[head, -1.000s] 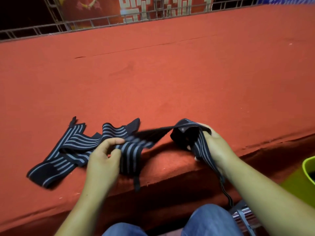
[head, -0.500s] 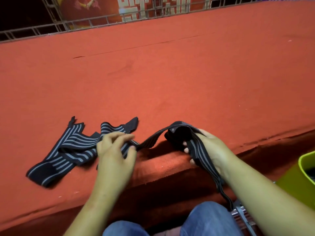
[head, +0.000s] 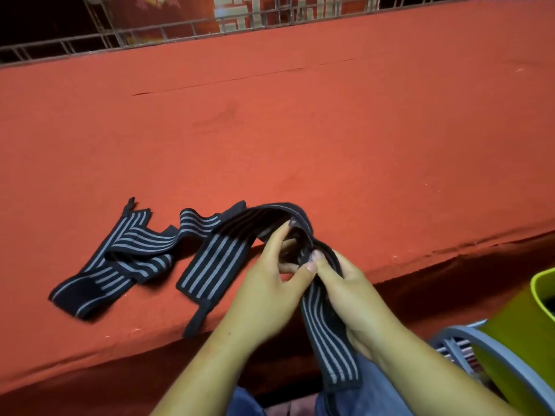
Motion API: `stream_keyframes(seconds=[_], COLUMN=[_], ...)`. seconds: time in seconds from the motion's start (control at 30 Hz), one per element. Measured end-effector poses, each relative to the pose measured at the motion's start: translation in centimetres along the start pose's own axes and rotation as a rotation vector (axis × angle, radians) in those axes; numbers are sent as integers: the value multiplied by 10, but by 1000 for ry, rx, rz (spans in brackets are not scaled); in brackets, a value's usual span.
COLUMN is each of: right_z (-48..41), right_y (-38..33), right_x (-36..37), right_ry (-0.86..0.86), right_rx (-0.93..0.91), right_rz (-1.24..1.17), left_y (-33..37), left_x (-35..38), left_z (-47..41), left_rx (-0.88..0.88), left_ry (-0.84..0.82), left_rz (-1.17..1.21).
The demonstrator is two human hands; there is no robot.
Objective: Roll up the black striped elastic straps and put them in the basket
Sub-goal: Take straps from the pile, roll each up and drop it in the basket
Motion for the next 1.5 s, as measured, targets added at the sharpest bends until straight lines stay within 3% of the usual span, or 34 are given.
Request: stream_keyframes(seconds=[0.33, 0.53, 1.03, 1.13, 1.27, 1.5], right_z=[2, -4, -6, -8, -13, 0], right_y=[2, 17, 36, 37, 38, 31], right_x=[-2, -27, -37, -36, -65, -47], right_ry=[-15, 121, 272, 277, 276, 96], right_rx=[141, 276, 394, 392, 340, 334], right_rz=[-144, -463, -714, -720, -711, -377], left_y=[-2, -27, -45, -42, -44, -54], left_x=[-31, -62, -67, -68, -115, -123], left_z=[5, 14, 24, 24, 30, 34], left_rx=[14, -48, -139, -122, -139, -259], left_ry=[127, 261, 375, 401, 621, 570], left_rz=[-108, -15, 320, 353, 279, 461])
Point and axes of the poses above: each hand's wrist, its own z-axis away from the middle knuckle, its own x-axis out of the palm, y = z × x, the point moved 8 cm from there along -z, towards the middle knuckle, and after that the axes turned 9 degrees about z, right-handed, at the moved point
